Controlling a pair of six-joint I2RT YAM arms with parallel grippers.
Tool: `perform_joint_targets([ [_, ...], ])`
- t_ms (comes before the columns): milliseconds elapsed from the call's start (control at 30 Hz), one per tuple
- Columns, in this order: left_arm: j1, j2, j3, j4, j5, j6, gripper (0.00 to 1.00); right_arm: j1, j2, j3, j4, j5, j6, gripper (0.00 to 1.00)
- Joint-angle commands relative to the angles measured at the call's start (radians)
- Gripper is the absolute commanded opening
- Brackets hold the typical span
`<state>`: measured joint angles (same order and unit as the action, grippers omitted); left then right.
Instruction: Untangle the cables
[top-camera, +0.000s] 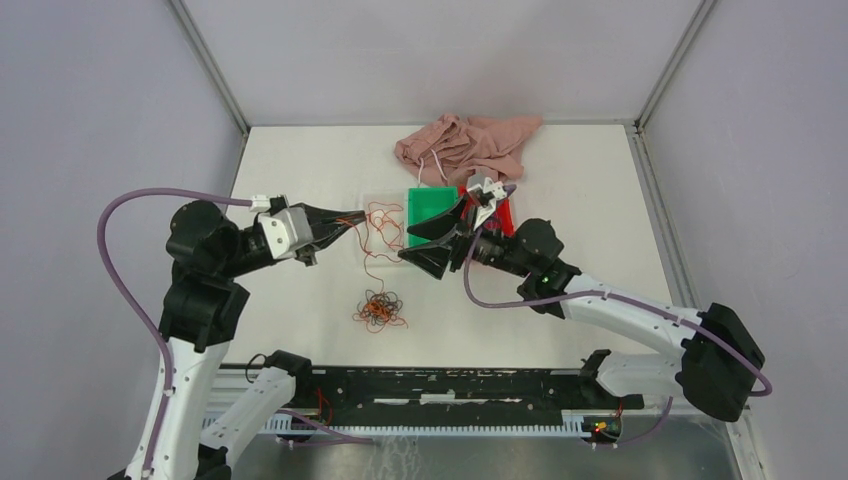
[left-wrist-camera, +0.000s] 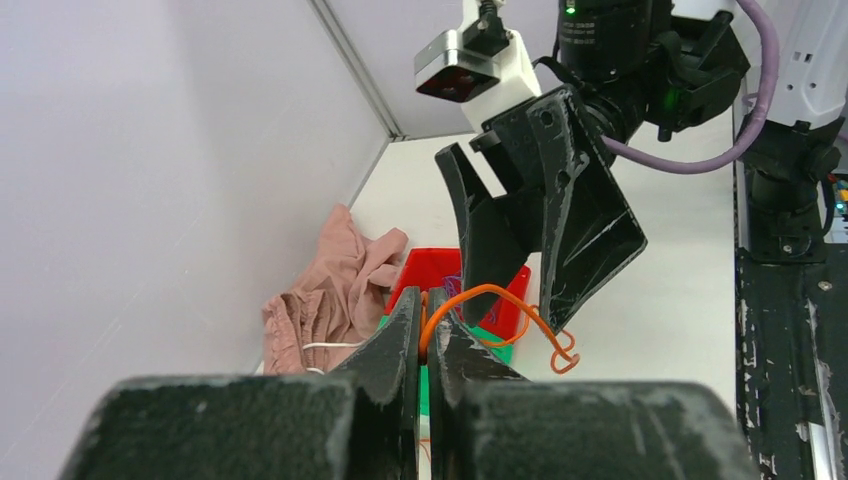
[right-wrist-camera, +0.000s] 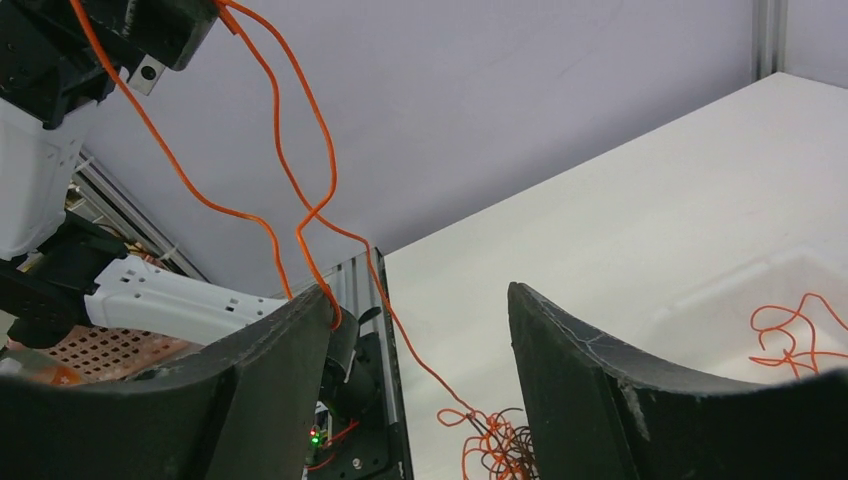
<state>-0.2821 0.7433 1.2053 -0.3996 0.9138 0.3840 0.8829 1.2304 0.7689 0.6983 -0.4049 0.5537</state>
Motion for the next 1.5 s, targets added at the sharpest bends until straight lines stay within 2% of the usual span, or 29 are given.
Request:
perform_joint_targets([
  [0,0.000,0.006,0.001,0.033,-0.027,0.012,0.03,-0.034,-0.060,-0.093,0.201,0.036,0.106,0.73],
  [100,0.000,0.005,-0.011,0.019,-0.037,0.019,0.03,-0.064,-0.079,-0.145,0.322,0.033,0.173,0.76],
  [300,0.000,0.013,-0.030,0.019,-0.043,0.014,0.03,-0.071,-0.044,-0.097,0.359,-0.145,0.220,0.77],
  [567,0.000,0.050,0.024,0.104,-0.064,-0.094,0.03,-0.060,0.060,-0.111,0.415,-0.269,0.155,0.76],
  [667,0.000,0.066,0.054,0.135,-0.065,-0.145,0.03,-0.018,0.113,-0.050,0.274,-0.289,0.071,0.76],
  [800,0.000,0.076,0.071,0.168,-0.062,-0.199,0.03,0.036,0.171,0.036,0.091,-0.217,-0.055,0.75],
  [900,0.000,0.080,0.084,0.172,-0.061,-0.211,0.03,0.046,0.230,0.074,0.061,-0.129,-0.076,0.70],
  [1000,0.000,0.085,0.106,0.172,-0.057,-0.226,0.03,0.047,0.281,0.085,0.102,-0.061,-0.054,0.63],
  [1267,0.000,0.096,0.184,0.175,-0.031,-0.275,0.03,0.051,0.375,0.118,0.121,0.011,-0.015,0.54],
  [1400,0.000,0.103,0.214,0.197,-0.028,-0.298,0.03,0.055,0.395,0.123,0.095,0.010,-0.003,0.40],
  [1467,0.000,0.113,0.234,0.222,-0.026,-0.316,0.03,0.060,0.409,0.124,0.088,0.007,0.006,0.38],
])
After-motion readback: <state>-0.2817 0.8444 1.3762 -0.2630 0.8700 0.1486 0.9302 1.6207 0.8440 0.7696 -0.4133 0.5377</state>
